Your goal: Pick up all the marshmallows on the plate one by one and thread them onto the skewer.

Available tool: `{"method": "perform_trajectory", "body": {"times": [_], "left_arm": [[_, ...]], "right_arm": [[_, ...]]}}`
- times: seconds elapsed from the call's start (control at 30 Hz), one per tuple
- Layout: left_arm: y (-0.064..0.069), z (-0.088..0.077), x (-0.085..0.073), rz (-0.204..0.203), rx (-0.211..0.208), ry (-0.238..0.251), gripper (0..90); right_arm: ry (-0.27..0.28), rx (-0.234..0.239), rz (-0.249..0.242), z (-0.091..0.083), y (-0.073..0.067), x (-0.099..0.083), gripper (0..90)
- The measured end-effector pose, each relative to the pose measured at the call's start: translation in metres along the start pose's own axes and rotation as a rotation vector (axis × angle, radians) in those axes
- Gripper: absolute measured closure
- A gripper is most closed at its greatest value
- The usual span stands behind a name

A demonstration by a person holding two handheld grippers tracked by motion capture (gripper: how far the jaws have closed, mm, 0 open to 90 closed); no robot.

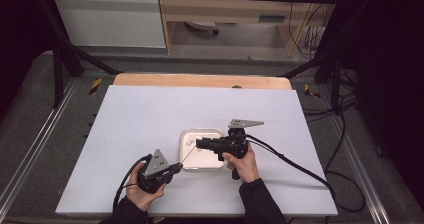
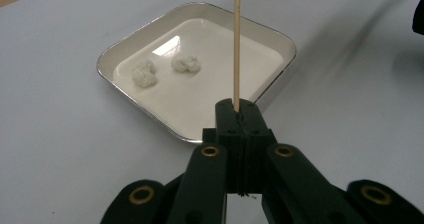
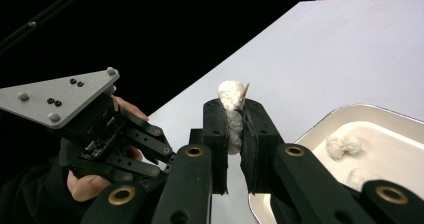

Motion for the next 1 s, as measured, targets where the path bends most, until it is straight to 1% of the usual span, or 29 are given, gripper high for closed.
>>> {"method": "perform_trajectory", "body": {"times": [0.27, 0.3, 0.33, 0.37, 0.4, 0.43, 0.47, 0.5, 0.53, 0.57, 0.63, 0.7, 0.73, 0.8, 0.87, 1.0], "left_arm": [[0.000, -0.001, 0.001, -0.003, 0.001, 0.005, 89.1], [0.000, -0.001, 0.002, -0.004, -0.012, 0.035, 89.1], [0.002, -0.005, 0.008, -0.024, -0.037, 0.071, 89.2], [0.003, -0.006, 0.014, 0.029, 0.045, 0.041, 89.2], [0.003, -0.007, 0.013, 0.025, 0.070, 0.051, 89.2], [0.001, -0.007, 0.009, -0.023, 0.034, 0.092, 89.2], [0.000, -0.007, 0.005, -0.020, 0.032, 0.089, 89.2], [0.000, -0.008, 0.004, -0.014, 0.037, 0.083, 89.2], [-0.001, -0.009, 0.004, -0.012, 0.037, 0.086, 89.2], [-0.001, -0.010, 0.005, -0.017, 0.035, 0.088, 89.1], [-0.001, -0.008, 0.005, -0.023, 0.025, 0.086, 89.1], [0.000, -0.006, 0.005, -0.023, 0.025, 0.079, 89.1], [-0.001, -0.006, 0.005, -0.038, 0.013, 0.080, 89.1], [-0.003, -0.006, 0.005, -0.050, 0.008, 0.084, 89.0], [-0.003, -0.006, 0.005, -0.053, 0.012, 0.076, 89.0], [-0.003, -0.004, 0.004, -0.057, 0.007, 0.074, 89.1]], "right_arm": [[-0.007, -0.005, 0.005, 0.002, 0.000, -0.002, 82.5], [-0.011, -0.002, 0.006, 0.003, 0.000, -0.003, 82.5], [-0.043, 0.015, 0.009, 0.005, 0.000, -0.005, 82.4], [-0.119, 0.045, -0.003, 0.016, -0.002, -0.013, 82.2], [-0.116, 0.038, -0.014, 0.026, -0.006, -0.019, 82.2], [-0.086, 0.022, -0.026, 0.028, -0.009, -0.017, 82.1], [-0.082, 0.038, -0.024, 0.029, -0.012, -0.013, 81.9], [-0.104, 0.026, -0.041, 0.030, -0.014, -0.012, 81.8], [-0.114, 0.017, -0.048, 0.032, -0.015, -0.012, 81.6], [-0.108, 0.023, -0.041, 0.032, -0.016, -0.011, 81.5], [-0.102, 0.018, -0.037, 0.032, -0.016, -0.011, 81.2], [-0.107, 0.009, -0.041, 0.031, -0.016, -0.012, 80.8], [-0.107, 0.004, -0.042, 0.032, -0.015, -0.013, 80.7], [-0.107, 0.001, -0.037, 0.033, -0.014, -0.013, 80.8], [-0.104, 0.008, -0.028, 0.034, -0.014, -0.013, 80.9], [-0.110, 0.002, -0.021, 0.036, -0.013, -0.015, 81.0]]}}
Point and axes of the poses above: each handheld gripper's, and its own axes: z roughly forward along the jaws, x roughly out of its top, y roughly to its right, the point moved 3 cm from there along z, roughly forward along the jaws, and after that the axes turned 5 degrees about -y, right-handed, at the moved point
